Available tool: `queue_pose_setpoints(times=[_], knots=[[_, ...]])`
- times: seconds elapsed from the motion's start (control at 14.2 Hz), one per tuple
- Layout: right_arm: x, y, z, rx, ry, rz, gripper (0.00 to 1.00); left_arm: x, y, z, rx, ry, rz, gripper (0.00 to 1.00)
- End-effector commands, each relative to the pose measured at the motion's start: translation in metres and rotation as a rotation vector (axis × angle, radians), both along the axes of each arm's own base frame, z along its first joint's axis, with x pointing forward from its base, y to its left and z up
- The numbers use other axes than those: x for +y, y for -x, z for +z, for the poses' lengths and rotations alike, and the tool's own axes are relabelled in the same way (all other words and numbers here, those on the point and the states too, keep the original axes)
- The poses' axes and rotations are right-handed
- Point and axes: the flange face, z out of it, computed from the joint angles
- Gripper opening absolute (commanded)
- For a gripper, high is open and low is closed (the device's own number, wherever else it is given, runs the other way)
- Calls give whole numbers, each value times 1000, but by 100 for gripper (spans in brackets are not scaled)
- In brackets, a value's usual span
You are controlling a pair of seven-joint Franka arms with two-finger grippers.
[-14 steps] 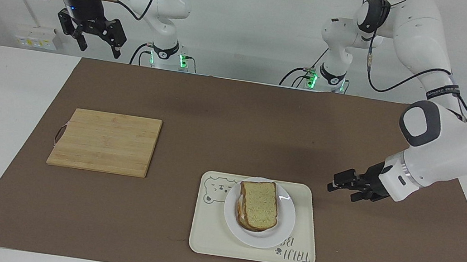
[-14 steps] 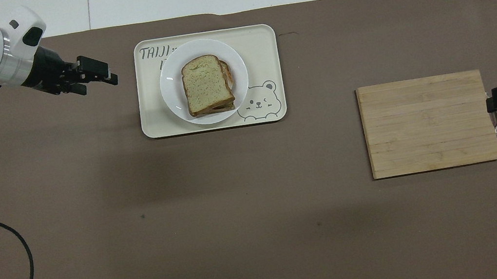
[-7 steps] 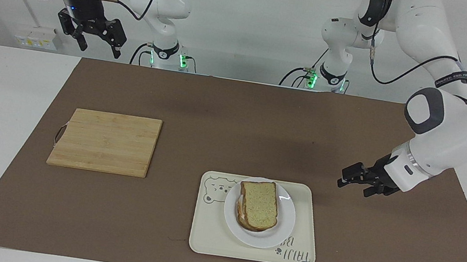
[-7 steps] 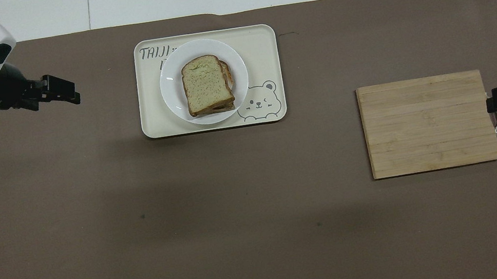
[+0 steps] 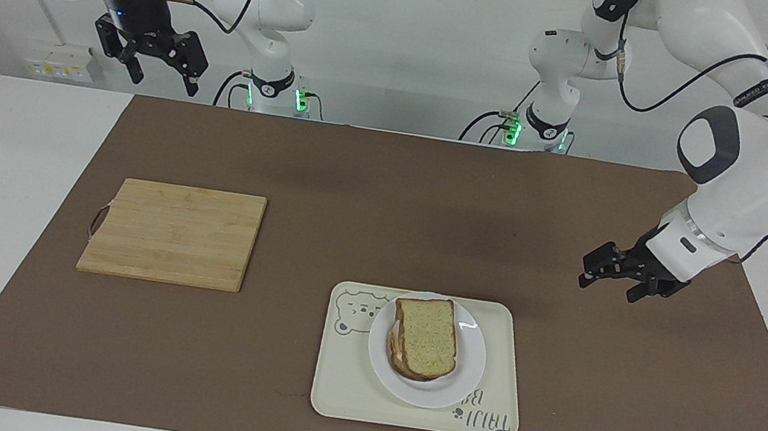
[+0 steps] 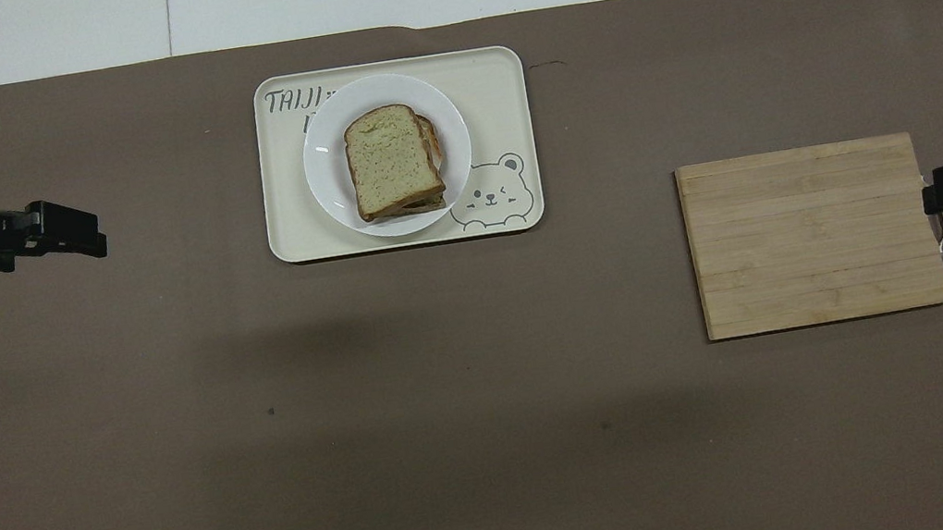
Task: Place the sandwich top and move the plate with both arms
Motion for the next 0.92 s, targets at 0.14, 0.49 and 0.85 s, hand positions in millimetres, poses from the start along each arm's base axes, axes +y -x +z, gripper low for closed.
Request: queue_pose_setpoints(times=[0.14, 0.49, 0.85], knots=[[-2, 3, 0, -7, 3, 20, 100, 7, 45, 39, 20, -38, 68, 100], [-2, 3, 0, -7, 2, 19, 100, 11, 64, 59, 93, -76, -35, 100], [-2, 3, 0, -7, 1, 20, 100, 8, 75, 67, 103, -84, -49, 100]])
